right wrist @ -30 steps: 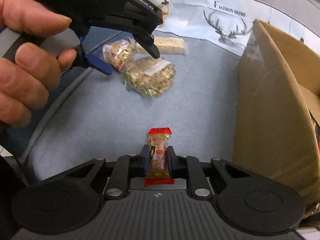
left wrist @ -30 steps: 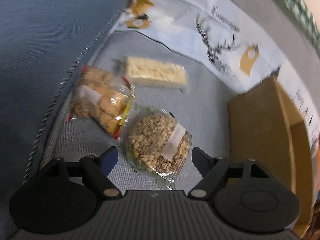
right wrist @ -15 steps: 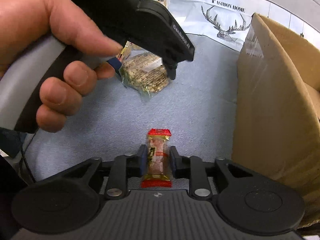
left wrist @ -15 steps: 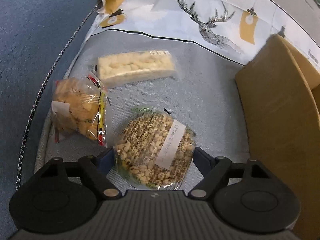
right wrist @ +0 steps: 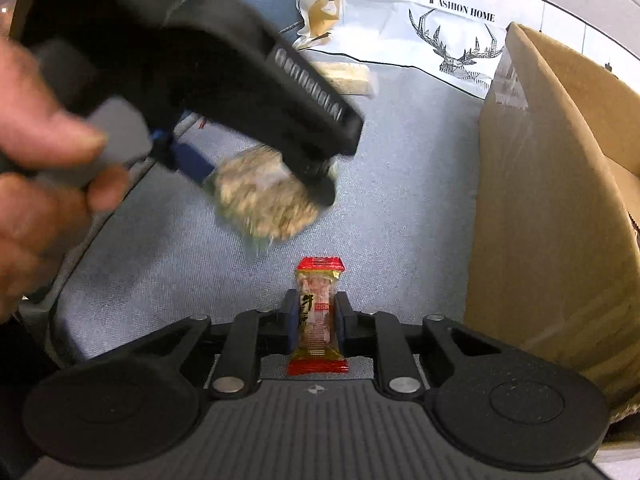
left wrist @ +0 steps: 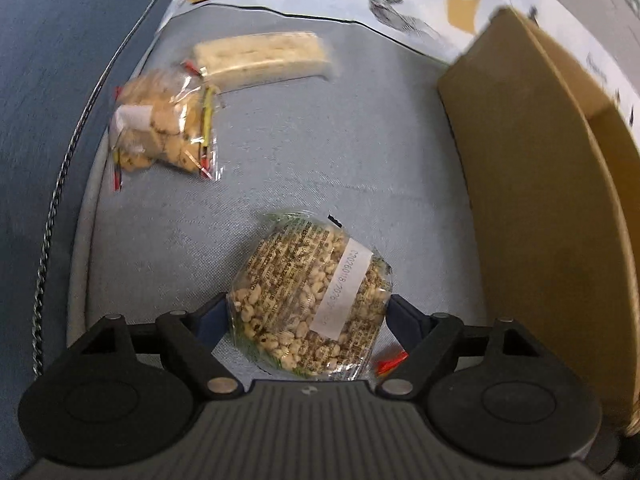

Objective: Organize snacks
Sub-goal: 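Lift both held snacks and carry them toward the cardboard box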

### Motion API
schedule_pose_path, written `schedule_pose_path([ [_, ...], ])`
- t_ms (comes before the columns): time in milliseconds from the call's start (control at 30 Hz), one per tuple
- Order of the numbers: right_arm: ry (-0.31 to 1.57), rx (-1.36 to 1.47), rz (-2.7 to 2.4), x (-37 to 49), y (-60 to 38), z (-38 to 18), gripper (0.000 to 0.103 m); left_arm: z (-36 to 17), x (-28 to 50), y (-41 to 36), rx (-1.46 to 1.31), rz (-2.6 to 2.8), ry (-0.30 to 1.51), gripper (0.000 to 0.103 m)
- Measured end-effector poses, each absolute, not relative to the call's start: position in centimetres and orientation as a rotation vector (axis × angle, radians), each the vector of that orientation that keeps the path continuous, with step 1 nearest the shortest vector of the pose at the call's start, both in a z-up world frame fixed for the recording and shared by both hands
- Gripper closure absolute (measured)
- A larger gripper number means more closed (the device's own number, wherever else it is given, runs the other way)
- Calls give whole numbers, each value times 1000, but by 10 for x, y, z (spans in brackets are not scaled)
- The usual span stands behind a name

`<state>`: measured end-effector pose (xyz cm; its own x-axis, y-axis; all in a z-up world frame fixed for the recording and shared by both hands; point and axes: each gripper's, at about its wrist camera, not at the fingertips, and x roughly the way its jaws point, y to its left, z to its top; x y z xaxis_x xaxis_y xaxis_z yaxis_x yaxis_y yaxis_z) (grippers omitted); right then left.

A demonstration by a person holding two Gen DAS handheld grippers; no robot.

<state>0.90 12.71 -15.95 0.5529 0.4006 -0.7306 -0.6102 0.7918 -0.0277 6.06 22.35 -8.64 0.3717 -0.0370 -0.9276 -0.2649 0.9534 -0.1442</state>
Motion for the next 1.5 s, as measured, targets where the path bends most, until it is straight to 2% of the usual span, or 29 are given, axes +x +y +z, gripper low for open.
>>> schedule_pose_path([
  [467, 758, -346, 628, 2, 125, -162, 81, -87, 69, 214, -220, 163, 1190, 15],
  [800, 735, -355, 625, -6, 125, -160, 85, -84, 68, 216, -226, 165, 1174, 17],
  [1267, 657, -329, 631, -21, 116, -149, 85, -66, 57, 227, -302, 154, 1091, 17],
  [1500, 630, -317, 628, -31, 110, -142, 85, -41, 44, 226, -398, 167, 965, 17],
])
